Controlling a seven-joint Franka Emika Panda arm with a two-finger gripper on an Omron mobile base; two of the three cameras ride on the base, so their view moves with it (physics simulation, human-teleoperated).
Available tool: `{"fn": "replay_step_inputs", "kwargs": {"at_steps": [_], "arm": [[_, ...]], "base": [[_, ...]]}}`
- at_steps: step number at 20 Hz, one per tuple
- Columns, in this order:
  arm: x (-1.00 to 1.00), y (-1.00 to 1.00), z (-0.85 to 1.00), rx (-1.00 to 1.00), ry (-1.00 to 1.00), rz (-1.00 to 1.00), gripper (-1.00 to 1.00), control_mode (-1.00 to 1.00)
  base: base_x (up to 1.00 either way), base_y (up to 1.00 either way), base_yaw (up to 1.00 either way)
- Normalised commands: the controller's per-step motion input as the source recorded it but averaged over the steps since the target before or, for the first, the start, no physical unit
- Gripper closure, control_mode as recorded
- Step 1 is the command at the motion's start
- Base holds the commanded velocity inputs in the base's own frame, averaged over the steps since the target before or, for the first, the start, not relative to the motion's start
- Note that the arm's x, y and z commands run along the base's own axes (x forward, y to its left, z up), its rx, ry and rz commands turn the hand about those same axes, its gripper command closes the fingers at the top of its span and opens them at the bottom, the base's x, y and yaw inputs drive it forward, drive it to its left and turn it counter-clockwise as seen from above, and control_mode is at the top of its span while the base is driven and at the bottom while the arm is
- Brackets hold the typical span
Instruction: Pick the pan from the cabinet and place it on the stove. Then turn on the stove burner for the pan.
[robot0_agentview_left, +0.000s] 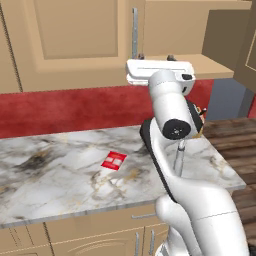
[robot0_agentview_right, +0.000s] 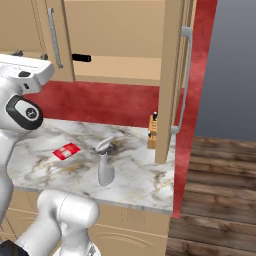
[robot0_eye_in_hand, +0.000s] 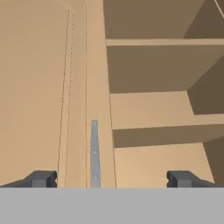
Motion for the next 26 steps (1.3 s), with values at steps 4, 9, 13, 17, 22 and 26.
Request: {"fn": "replay_step_inputs", "kwargs": {"at_steps": [4, 9, 13, 17, 22, 26], "arm": [[0.56, 0.1, 0.05, 0.04, 0.0, 0.03, -1.0, -1.0], [0.54, 0.03, 0.02, 0.04, 0.0, 0.0, -1.0, -1.0], [0.54, 0.0, 0.0, 0.07, 0.02, 0.0, -1.0, -1.0], [0.57, 0.12, 0.0, 0.08, 0.02, 0.0, -1.0, -1.0], [0.52, 0.16, 0.0, 0.08, 0.02, 0.02, -1.0, -1.0], [0.48, 0.18, 0.0, 0.04, 0.05, 0.01, -1.0, -1.0]], "base": [[0.0, 0.0, 0.0], [0.0, 0.0, 0.0], [0.0, 0.0, 0.0], [0.0, 0.0, 0.0], [0.0, 0.0, 0.0], [0.0, 0.0, 0.0]]}}
